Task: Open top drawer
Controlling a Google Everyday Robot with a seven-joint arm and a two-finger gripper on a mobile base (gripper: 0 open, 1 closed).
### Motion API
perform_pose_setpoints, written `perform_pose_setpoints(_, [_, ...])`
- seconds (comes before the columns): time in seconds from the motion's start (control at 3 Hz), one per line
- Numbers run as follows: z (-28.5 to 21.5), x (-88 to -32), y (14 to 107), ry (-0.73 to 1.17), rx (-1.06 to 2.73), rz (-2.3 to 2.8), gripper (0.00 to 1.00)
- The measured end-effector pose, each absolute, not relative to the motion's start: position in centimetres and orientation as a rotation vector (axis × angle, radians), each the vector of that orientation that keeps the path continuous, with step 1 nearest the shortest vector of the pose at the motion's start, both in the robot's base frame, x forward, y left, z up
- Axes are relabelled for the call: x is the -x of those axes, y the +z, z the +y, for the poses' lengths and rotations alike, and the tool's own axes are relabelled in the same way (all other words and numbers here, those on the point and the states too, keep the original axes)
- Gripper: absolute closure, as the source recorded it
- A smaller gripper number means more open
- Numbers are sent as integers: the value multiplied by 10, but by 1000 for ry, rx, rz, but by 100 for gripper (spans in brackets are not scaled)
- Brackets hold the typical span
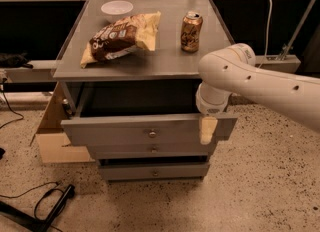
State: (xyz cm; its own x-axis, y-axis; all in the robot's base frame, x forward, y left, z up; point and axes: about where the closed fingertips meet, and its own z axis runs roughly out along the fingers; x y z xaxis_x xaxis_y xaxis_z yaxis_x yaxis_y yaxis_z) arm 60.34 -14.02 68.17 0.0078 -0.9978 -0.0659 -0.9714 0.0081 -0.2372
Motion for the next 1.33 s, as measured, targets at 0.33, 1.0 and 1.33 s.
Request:
perform_pose_setpoints(0.33, [-140,-603,682,-180,2064,2065,0])
perform_pose_setpoints(1.0, [-141,-577,648,-59,2115,2186,16])
perform_pose_setpoints(1.33, [-136,-529,660,55,2192,2275,39])
